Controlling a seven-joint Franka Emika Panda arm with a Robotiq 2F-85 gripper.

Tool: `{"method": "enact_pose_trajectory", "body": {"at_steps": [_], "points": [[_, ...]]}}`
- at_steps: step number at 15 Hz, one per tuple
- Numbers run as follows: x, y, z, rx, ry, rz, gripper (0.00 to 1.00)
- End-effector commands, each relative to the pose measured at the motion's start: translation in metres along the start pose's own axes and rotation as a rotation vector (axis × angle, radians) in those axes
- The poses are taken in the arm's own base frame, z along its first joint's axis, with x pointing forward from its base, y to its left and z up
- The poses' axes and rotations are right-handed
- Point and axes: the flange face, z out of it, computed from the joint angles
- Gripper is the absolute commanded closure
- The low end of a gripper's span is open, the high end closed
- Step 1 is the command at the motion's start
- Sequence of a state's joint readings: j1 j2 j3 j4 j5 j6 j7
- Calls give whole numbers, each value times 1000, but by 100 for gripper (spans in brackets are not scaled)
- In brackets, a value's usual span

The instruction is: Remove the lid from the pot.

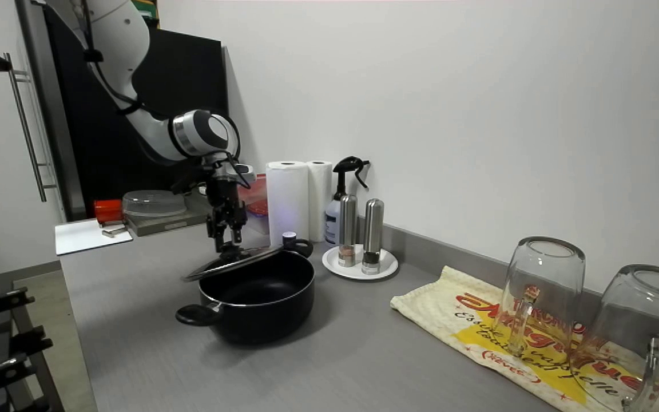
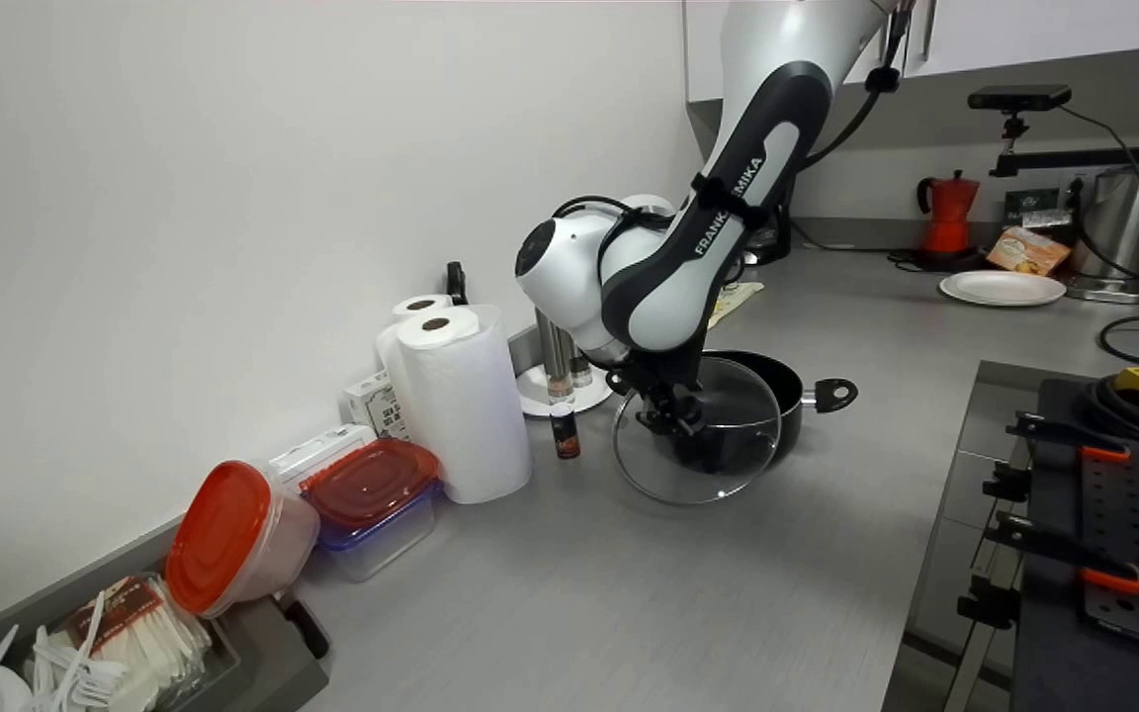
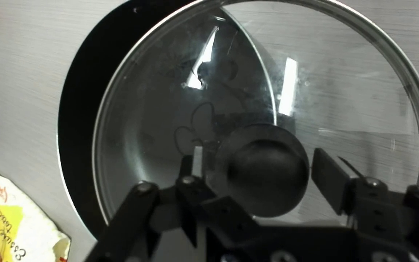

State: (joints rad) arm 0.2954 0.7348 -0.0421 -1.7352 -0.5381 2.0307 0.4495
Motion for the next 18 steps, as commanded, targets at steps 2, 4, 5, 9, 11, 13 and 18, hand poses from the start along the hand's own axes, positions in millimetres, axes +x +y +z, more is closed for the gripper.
{"method": "enact_pose_trajectory", "body": {"at_steps": [2,4,5,9,11,13,18], "points": [[4,-3,-1,12,0,8,63],[4,-3,-2,11,1,6,75],[4,-3,-2,11,1,6,75],[3,1,-10,17,12,9,75],[4,6,-26,17,38,9,75],[8,13,-48,8,78,8,75],[22,19,-112,3,195,2,75]]}}
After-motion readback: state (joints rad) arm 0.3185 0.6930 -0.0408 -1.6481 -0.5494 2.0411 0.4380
